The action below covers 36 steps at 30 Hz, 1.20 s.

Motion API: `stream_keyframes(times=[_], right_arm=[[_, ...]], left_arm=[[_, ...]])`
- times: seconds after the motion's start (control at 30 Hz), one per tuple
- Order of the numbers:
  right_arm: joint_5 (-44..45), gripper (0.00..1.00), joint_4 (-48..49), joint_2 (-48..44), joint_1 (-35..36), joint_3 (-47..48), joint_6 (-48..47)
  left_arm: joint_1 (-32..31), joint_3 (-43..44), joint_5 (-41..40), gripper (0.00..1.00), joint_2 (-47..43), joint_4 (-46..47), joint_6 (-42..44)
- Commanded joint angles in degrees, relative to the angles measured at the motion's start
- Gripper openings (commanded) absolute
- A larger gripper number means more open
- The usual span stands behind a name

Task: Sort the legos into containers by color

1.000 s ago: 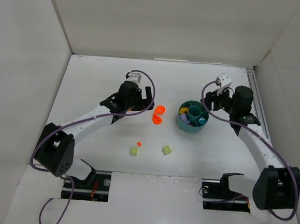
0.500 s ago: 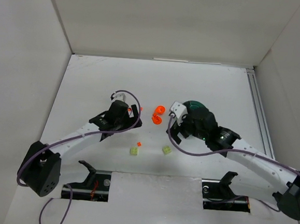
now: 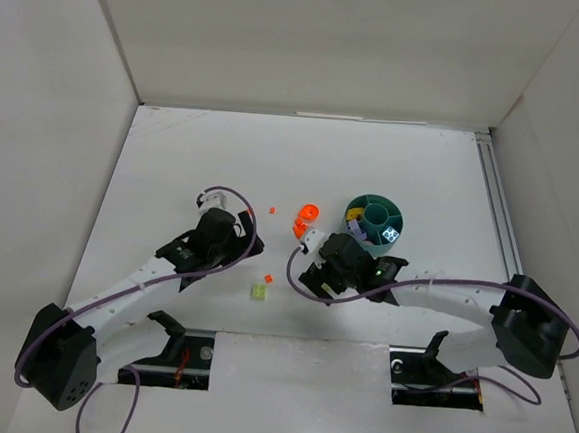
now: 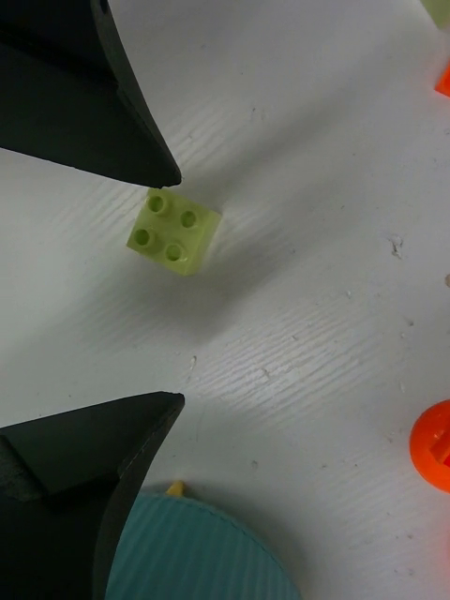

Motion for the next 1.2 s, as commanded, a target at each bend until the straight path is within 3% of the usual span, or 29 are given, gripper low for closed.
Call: stream_keyframes(times=[0.0, 0.2, 0.33, 0.57, 0.9, 1.0, 1.17], right_arm=[[4.0, 0.94, 3.7, 2.2, 2.3, 0.3, 3.1], [4.6, 0.87, 3.7, 5.9, 2.3, 0.9, 5.1], [4.6, 0.62, 3.7, 5.9, 2.3, 0.9, 5.6], [2.3, 0.35, 4.2, 6.9, 2.3, 0.9, 4.4], [2.8, 0.32, 3.7, -1.3, 2.3, 3.9, -0.2], [0.7, 0.32, 3.7, -4.4, -1.5, 5.8, -3.9], [-5.4, 0.31, 3.7, -9.4, -14.1, 8.5, -8.9]], left_arm=[[-0.1, 0.1, -1.3, 1.00, -1.1, -0.7, -0.5], [-0.1, -0.4, -1.8, 1.00, -1.7, -0.7, -0.5], [-0.1, -0.4, -1.8, 1.00, -1.7, -0.2, -0.5], [-0.1, -0.9, -1.8, 1.00, -1.7, -0.2, -0.5], [-0.1, -0.4, -1.8, 1.00, -2.2, -0.2, 0.6], [-0.1, 0.1, -0.6, 1.00, -2.2, 0.5, 1.3], [-0.1, 0.7, 0.0, 1.00, -1.7, 1.0, 2.3]])
